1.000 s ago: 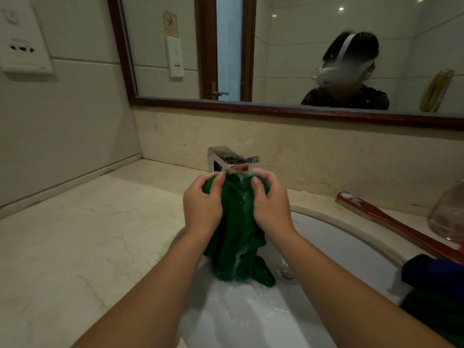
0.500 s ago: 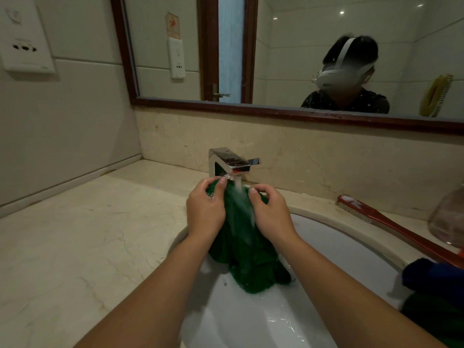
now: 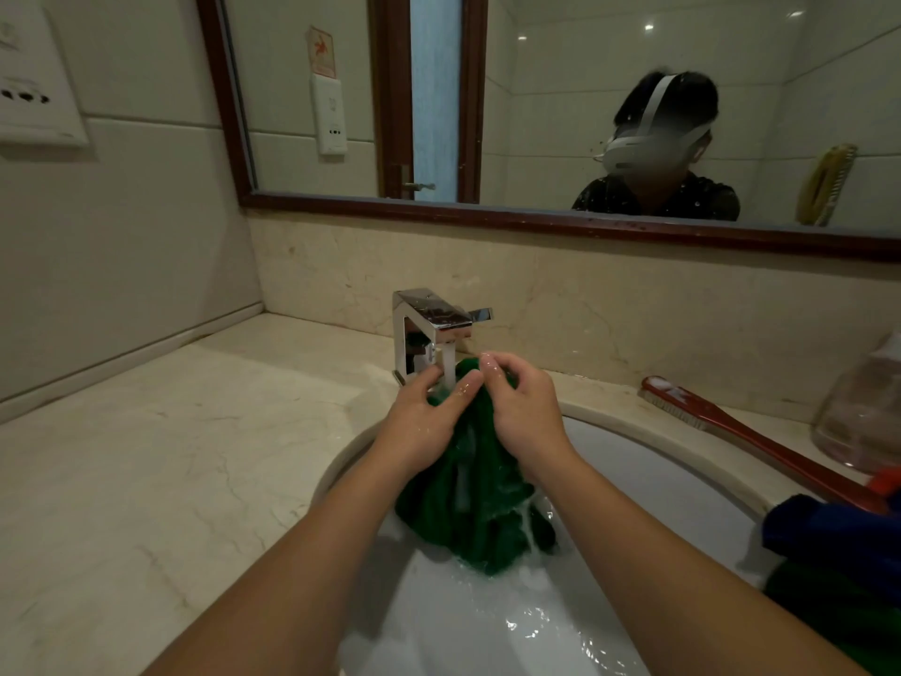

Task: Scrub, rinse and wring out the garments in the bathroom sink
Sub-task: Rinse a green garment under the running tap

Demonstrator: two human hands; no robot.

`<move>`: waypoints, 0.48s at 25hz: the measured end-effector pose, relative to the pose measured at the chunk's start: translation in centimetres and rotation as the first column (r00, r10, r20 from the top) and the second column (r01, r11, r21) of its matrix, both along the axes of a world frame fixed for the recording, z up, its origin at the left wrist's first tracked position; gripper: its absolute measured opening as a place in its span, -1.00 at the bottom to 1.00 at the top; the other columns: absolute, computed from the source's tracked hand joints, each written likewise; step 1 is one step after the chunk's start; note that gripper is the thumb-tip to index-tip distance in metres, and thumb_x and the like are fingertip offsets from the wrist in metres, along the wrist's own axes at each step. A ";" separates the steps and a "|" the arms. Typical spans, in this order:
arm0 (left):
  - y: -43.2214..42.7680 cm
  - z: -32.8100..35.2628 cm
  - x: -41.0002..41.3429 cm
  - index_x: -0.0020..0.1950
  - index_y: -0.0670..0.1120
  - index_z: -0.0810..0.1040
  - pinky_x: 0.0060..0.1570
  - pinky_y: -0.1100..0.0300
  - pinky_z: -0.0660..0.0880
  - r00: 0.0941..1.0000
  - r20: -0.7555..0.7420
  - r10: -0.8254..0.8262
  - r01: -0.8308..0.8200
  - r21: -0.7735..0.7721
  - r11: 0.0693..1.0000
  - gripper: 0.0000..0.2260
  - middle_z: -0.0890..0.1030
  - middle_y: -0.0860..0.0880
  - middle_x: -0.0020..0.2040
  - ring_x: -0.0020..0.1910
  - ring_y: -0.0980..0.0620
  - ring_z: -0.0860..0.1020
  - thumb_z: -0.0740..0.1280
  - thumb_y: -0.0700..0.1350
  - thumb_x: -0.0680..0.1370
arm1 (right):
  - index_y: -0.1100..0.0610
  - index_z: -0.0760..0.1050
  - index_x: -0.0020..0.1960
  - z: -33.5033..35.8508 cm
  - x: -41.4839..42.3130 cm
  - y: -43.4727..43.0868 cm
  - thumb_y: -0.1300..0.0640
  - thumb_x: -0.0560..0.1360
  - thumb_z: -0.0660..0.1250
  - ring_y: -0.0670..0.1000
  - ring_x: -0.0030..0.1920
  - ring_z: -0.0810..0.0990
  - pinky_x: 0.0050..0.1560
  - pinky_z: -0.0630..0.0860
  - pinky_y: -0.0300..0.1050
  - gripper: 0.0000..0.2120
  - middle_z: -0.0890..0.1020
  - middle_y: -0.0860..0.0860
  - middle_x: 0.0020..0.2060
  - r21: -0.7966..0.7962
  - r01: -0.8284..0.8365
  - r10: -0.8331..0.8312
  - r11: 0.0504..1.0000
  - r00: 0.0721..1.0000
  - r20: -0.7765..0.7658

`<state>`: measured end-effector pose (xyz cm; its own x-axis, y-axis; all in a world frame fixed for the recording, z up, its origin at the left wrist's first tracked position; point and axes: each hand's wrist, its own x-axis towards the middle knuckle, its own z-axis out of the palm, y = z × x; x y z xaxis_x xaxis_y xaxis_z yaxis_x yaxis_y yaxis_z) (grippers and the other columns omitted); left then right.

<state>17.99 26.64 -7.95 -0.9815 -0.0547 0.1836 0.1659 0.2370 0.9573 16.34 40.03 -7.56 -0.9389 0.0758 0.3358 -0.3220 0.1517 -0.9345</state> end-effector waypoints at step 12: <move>-0.3 0.7 0.2 -0.06 0.08 0.63 -0.15 0.17 0.49 0.957 -0.173 0.234 -0.237 0.003 0.971 -0.84 0.66 0.08 -0.13 -0.10 0.11 0.61 0.32 0.07 0.64 | -0.02 0.53 0.24 -0.3 0.6 -0.6 -0.11 0.63 0.31 -0.12 0.07 0.62 0.16 0.61 -0.02 -0.75 0.64 -0.11 0.05 0.063 -0.054 0.050 0.997 0.997 0.063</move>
<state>18.21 26.36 -7.27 -0.8951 -0.2760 0.3503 0.2640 0.3051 0.9150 16.94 39.41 -7.82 -0.9599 0.0064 0.2803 -0.2736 0.1975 -0.9414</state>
